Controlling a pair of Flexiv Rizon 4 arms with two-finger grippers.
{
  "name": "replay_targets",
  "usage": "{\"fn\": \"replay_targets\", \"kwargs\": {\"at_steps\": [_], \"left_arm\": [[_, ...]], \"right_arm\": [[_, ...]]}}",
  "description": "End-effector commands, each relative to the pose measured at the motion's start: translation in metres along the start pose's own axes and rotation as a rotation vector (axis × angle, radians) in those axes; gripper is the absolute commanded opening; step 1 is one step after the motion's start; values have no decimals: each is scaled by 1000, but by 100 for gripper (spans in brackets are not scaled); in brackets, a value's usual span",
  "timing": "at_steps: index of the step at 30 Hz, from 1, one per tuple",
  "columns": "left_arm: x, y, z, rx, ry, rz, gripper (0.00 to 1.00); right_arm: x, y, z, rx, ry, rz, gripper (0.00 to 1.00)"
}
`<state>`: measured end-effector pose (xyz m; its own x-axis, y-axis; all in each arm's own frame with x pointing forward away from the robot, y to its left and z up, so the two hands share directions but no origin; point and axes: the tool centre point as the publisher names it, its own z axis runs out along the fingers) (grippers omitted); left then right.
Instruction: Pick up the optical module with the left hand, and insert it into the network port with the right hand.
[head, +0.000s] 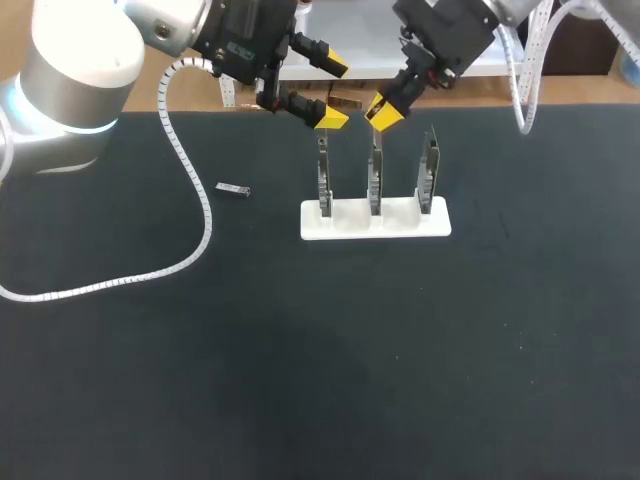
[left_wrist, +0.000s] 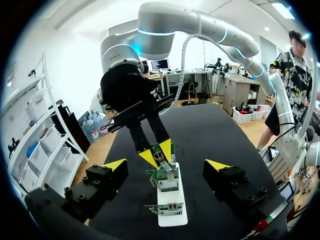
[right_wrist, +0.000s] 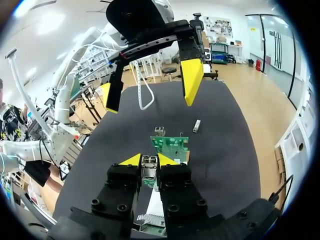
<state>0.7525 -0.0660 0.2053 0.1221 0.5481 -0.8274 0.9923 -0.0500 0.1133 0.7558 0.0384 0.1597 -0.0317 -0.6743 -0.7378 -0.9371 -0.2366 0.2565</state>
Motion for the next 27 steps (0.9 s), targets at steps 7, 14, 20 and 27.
{"fn": "replay_targets", "kwargs": {"at_steps": [7,14,20,27], "left_arm": [[-1,2,0,4,7,-3,100],[-1,2,0,4,7,-3,100],[-1,2,0,4,7,-3,100],[-1,2,0,4,7,-3,100]], "right_arm": [[-3,-3,3,14,-23,1,0],[-5,4,1,40,-33,5,0],[-3,9,3,30,-35,18,0],[-1,9,3,35,-38,22,0]]}}
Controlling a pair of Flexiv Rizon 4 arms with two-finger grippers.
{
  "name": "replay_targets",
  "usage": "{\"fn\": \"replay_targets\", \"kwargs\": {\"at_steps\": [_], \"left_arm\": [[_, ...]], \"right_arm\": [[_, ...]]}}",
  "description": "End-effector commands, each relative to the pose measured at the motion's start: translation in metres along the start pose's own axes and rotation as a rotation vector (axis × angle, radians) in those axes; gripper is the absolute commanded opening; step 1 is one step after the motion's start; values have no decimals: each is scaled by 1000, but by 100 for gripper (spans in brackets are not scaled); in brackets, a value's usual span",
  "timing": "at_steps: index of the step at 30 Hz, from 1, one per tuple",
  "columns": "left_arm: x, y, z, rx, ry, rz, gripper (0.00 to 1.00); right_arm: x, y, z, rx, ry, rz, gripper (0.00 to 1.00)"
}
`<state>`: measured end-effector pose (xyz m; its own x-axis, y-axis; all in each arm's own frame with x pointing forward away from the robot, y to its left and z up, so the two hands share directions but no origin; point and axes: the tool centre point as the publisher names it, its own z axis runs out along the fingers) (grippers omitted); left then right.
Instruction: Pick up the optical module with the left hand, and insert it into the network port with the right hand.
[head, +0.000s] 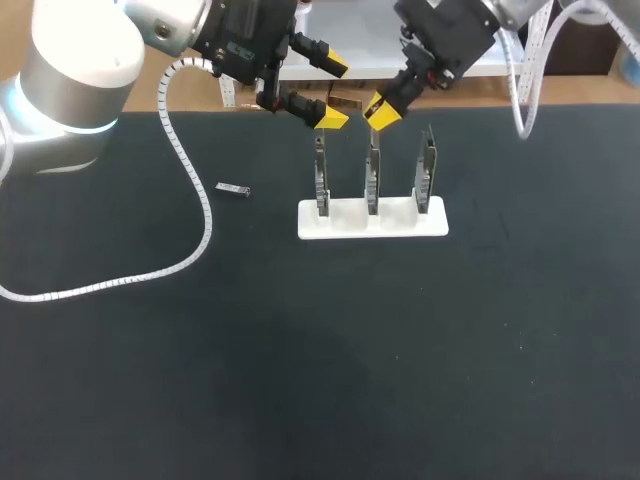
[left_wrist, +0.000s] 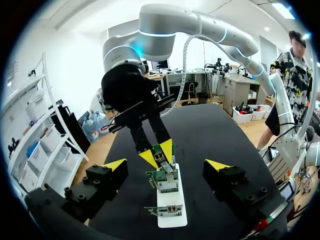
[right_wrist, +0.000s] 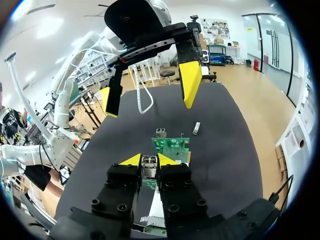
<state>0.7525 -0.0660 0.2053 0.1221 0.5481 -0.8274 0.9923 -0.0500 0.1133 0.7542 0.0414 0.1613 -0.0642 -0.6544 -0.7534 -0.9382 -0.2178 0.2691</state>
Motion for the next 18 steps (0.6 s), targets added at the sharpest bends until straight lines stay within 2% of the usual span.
{"fn": "replay_targets", "kwargs": {"at_steps": [1,10,18], "left_arm": [[-1,2,0,4,7,-3,100],[-1,2,0,4,7,-3,100],[-1,2,0,4,7,-3,100]], "right_arm": [[4,7,1,30,-4,1,0],[-1,7,-2,50,-12,-14,0],[-6,19,-8,117,-34,-15,0]]}}
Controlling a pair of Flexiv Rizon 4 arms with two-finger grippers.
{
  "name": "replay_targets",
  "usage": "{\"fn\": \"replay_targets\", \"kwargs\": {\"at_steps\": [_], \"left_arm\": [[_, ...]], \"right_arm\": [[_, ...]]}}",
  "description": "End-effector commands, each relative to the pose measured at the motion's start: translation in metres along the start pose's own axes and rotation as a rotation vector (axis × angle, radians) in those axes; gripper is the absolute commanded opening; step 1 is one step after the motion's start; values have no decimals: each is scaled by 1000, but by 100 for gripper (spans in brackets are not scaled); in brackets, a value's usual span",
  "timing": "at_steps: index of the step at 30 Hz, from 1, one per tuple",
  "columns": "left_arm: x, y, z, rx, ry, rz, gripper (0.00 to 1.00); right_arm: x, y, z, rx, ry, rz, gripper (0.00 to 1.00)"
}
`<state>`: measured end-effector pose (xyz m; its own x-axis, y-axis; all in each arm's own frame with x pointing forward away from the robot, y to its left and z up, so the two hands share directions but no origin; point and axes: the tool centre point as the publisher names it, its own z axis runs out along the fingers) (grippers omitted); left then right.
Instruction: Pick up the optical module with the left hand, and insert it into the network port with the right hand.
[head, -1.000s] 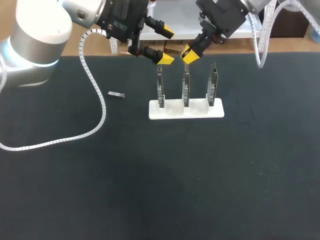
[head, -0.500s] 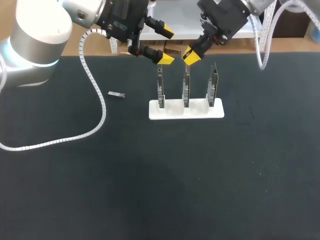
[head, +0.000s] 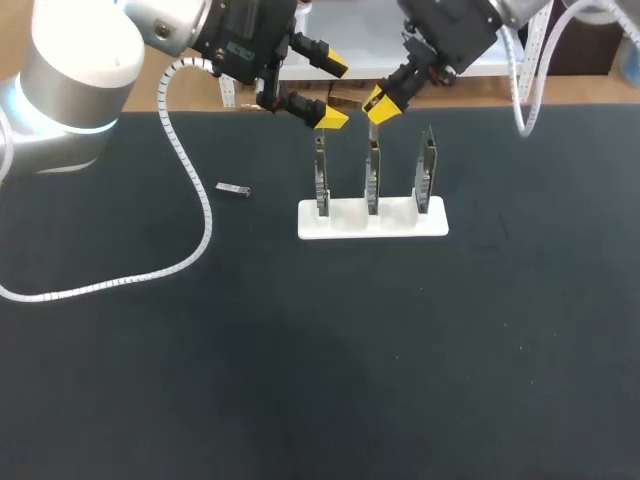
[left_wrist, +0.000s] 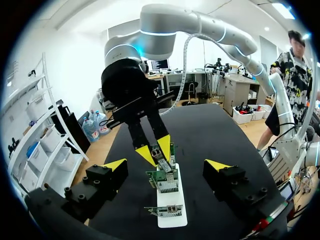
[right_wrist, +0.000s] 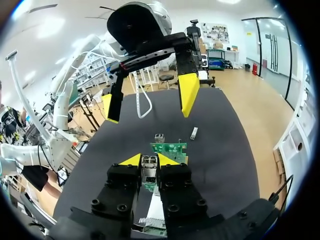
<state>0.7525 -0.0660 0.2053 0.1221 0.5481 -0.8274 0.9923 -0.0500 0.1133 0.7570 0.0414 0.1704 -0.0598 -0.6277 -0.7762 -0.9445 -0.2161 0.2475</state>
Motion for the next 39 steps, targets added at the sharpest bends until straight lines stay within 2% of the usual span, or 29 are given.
{"fn": "replay_targets", "kwargs": {"at_steps": [1,6,15,21,39], "left_arm": [[-1,2,0,4,7,-3,100],[-1,2,0,4,7,-3,100],[-1,2,0,4,7,-3,100],[-1,2,0,4,7,-3,100],[-1,2,0,4,7,-3,100]], "right_arm": [[0,20,-3,110,2,-2,0],[-1,20,-1,137,4,-5,0],[3,16,6,245,21,63,0],[6,13,0,284,19,55,0],[3,1,0,284,47,33,0]]}}
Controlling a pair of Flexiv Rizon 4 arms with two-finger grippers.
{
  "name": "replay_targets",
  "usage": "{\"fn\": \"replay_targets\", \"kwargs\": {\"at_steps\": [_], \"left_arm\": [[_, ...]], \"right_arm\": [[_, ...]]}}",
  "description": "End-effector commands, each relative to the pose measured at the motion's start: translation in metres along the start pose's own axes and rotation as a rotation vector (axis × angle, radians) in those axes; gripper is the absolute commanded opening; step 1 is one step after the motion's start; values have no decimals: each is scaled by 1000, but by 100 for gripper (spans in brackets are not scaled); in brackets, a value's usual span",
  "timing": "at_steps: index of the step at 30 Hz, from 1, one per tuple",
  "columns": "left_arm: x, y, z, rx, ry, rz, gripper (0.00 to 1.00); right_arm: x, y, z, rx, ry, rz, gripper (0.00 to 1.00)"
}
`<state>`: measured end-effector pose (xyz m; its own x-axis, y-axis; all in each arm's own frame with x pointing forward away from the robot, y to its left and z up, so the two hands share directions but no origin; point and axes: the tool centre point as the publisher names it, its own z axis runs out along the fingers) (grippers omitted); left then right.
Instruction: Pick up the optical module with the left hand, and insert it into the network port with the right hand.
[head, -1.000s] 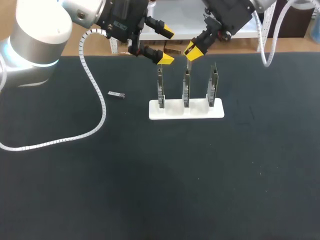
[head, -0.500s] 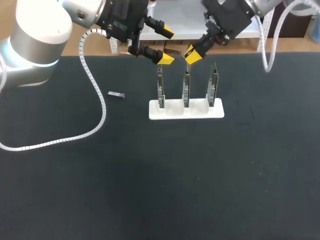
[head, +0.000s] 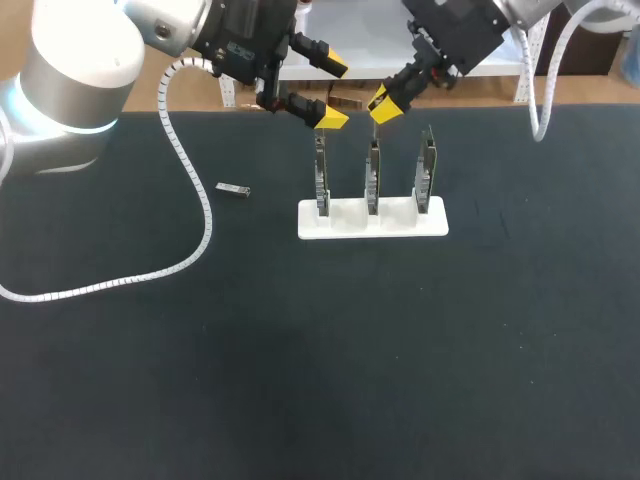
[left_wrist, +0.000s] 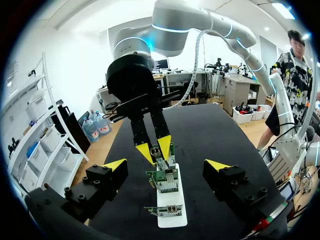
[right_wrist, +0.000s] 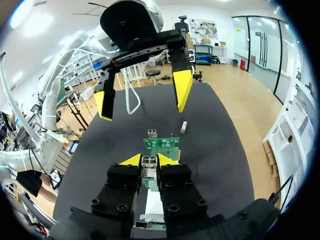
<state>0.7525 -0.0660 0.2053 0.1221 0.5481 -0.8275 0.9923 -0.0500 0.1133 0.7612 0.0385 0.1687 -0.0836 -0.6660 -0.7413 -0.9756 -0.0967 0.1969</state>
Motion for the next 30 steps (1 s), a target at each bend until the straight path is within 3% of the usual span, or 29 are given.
{"fn": "replay_targets", "kwargs": {"at_steps": [1,30], "left_arm": [[-1,2,0,4,7,-3,100],[-1,2,0,4,7,-3,100]], "right_arm": [[-1,4,2,154,1,-1,0],[4,6,10,86,3,21,0]]}}
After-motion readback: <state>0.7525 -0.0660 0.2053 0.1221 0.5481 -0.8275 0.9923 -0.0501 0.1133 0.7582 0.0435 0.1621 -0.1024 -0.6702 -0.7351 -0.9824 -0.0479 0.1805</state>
